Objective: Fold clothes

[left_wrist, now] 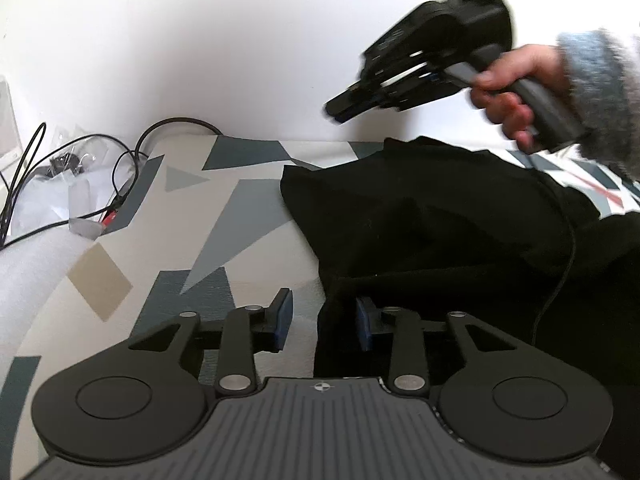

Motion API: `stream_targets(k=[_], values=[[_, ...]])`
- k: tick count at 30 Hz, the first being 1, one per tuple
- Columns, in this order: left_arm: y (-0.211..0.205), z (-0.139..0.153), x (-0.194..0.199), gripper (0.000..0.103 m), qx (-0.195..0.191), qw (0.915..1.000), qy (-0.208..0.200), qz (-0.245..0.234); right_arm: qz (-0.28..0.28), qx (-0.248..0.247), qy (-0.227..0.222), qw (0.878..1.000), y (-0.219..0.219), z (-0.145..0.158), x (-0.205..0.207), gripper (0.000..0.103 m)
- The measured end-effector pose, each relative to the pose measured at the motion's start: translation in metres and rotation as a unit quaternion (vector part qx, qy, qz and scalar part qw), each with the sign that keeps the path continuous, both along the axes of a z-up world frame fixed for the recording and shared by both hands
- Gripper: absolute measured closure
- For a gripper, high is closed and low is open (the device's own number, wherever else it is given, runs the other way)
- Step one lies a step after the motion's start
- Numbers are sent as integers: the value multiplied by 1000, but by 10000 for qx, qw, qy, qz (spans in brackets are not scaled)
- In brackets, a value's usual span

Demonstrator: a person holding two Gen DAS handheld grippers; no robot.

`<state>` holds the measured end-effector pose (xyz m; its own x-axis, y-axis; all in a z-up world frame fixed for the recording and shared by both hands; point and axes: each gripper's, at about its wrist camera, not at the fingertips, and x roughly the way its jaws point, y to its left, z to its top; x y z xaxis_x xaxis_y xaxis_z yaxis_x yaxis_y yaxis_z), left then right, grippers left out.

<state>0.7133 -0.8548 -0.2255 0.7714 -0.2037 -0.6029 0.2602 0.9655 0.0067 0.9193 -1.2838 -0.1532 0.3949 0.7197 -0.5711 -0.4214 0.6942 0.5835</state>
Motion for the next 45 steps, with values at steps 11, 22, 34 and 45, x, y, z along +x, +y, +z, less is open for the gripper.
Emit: stream_targets(k=[11,22,34,45], values=[[-10,2,6,52,788,9945,-342,-594,-2808,190,-461,9585,-178,30,-209,74],[-5,3,14,51,734,9964,-113,-401,-4526,-279,218,8910,-226,-27,-356,74],[-6,4,18,47,869,9955,-43,-370,-3697,-1433,106,9180,-218,-15,-269,72],[-6,5,19,44,851,9959,-43,-302,-4816,-637,-281,8736,-257,-5,-281,67]])
